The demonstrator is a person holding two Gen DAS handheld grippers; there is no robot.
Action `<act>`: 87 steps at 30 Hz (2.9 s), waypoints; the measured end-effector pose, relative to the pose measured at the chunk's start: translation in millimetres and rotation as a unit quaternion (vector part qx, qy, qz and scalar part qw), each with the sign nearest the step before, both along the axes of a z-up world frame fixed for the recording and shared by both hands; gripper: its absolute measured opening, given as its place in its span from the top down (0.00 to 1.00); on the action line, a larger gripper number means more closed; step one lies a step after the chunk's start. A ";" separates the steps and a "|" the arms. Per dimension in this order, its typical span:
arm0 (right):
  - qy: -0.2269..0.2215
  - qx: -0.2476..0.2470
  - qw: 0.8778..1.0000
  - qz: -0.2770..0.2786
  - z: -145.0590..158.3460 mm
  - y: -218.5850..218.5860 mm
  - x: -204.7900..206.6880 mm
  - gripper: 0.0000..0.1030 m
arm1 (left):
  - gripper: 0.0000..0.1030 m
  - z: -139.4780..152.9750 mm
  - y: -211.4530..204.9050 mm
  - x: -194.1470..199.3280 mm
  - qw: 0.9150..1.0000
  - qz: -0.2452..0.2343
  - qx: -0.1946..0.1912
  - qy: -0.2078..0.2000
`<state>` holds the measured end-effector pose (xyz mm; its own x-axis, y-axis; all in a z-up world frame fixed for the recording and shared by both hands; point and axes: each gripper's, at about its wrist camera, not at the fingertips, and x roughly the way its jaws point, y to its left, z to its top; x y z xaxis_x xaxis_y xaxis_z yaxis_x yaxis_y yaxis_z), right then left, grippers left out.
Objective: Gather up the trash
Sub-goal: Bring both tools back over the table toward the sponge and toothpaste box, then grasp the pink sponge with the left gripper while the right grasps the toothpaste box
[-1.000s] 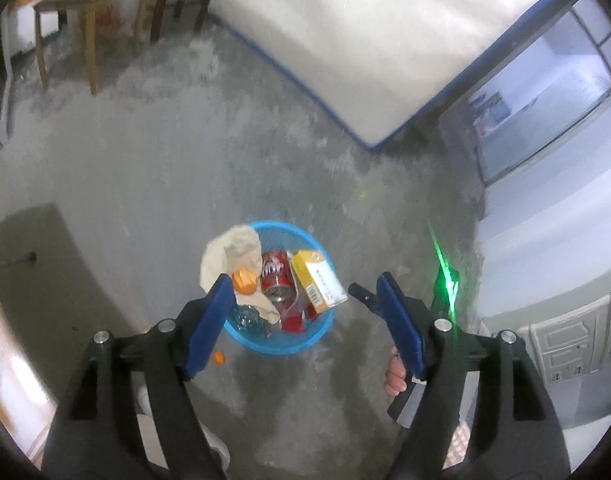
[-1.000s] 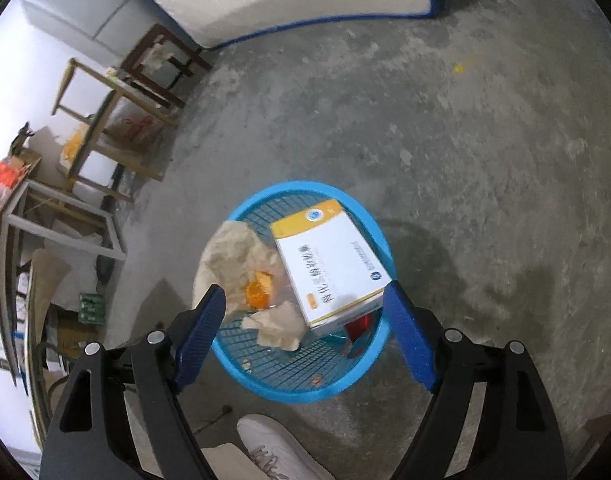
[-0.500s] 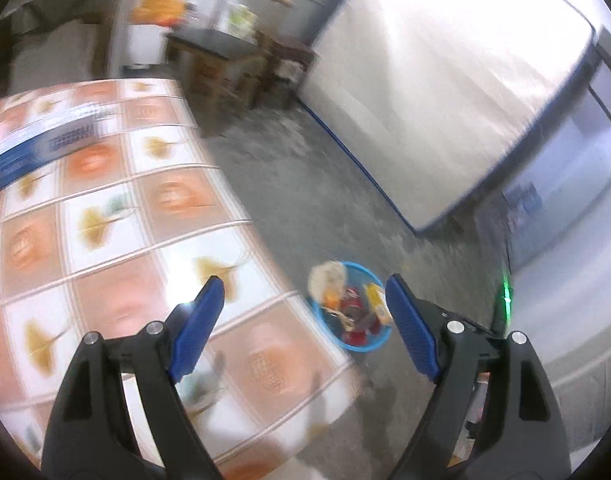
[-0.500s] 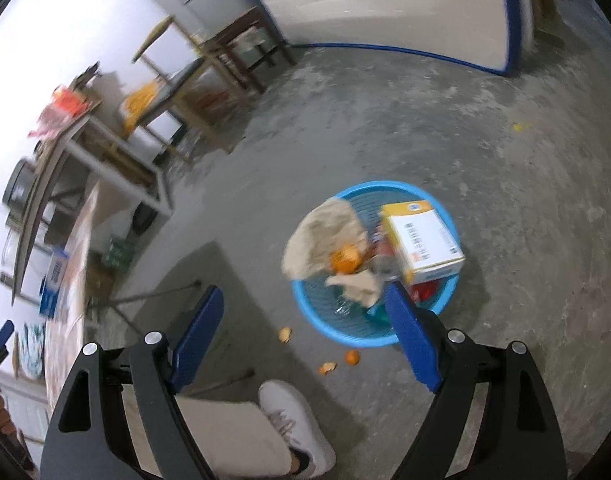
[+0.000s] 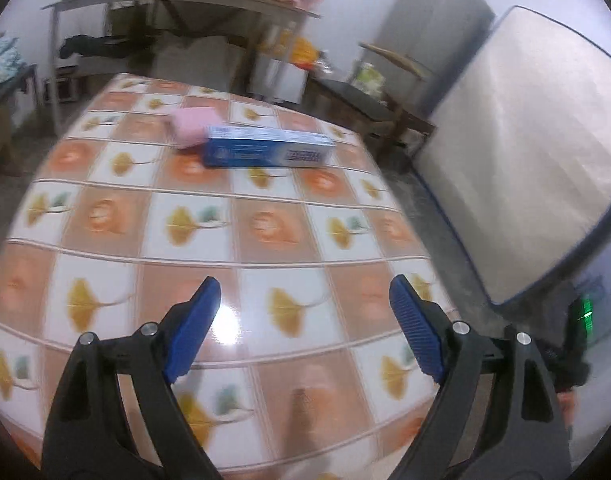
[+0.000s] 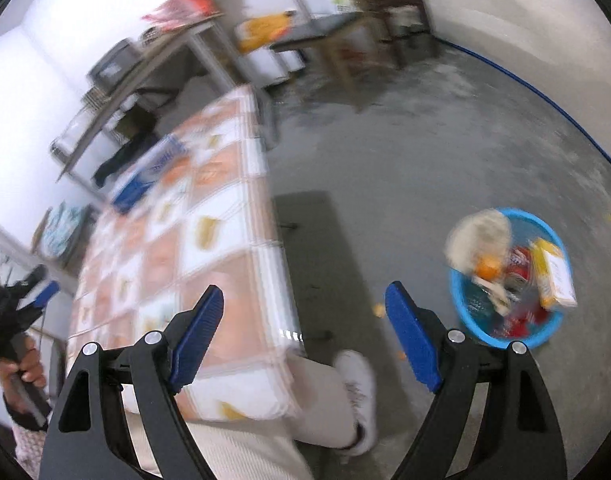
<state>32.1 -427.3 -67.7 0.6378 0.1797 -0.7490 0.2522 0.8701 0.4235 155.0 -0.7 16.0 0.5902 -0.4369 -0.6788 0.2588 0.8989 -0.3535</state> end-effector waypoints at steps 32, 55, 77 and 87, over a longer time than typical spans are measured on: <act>0.154 0.123 0.980 -0.037 8.2 195.5 375.7 0.16 | 0.16 -35.0 40.9 342.9 0.977 0.140 0.043 0.156; 0.145 0.018 0.988 0.056 -17.5 196.7 431.4 0.37 | 0.23 -81.8 25.2 365.1 0.979 0.071 0.101 0.164; 0.112 -0.150 0.919 0.347 -5.7 240.3 183.4 0.48 | 0.22 -76.2 50.7 70.0 0.984 -0.080 0.115 0.112; 0.076 -0.096 0.948 0.294 2.3 226.8 148.9 0.26 | 0.18 -75.8 47.4 37.2 0.987 -0.043 0.111 0.106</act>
